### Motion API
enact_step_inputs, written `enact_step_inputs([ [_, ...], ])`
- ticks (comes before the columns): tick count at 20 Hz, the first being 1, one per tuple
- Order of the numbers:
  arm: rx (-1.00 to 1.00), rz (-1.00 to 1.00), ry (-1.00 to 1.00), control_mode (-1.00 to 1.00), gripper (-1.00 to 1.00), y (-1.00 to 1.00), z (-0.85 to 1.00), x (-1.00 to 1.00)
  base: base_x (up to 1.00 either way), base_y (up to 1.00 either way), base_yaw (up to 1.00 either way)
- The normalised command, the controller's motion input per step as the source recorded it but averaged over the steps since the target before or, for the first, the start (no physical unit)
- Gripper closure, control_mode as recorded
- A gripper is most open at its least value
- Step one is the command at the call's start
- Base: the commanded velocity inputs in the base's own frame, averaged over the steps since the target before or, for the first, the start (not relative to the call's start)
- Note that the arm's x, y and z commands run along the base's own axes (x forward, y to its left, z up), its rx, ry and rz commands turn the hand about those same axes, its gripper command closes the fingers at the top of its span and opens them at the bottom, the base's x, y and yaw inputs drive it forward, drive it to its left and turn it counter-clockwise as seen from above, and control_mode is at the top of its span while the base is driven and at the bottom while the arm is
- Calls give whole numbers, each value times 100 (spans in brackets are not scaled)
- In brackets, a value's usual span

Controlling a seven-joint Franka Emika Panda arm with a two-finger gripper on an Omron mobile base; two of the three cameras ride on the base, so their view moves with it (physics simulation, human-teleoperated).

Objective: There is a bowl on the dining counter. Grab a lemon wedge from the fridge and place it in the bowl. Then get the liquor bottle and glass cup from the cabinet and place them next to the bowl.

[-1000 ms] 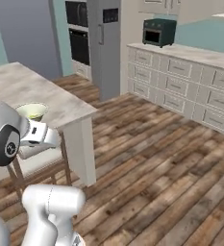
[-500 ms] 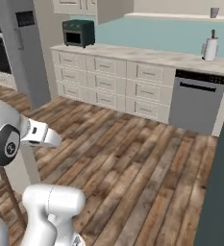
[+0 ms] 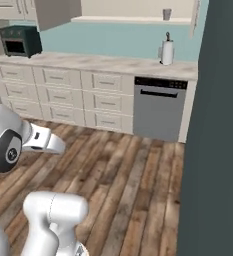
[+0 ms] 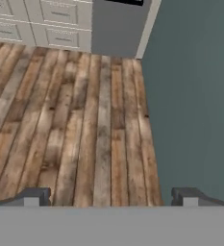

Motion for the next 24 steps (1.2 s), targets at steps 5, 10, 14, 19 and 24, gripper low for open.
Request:
enact_step_inputs([
  [5,0,0,0,100,-100,0,0,0,100,-2,-26],
  [10,0,0,0,100,-100,0,0,0,100,0,-20],
  [14,0,0,0,100,-100,0,0,0,100,0,-12],
  [19,0,0,0,100,-100,0,0,0,100,1,-9],
  [24,0,0,0,100,-100,0,0,0,100,17,-8],
])
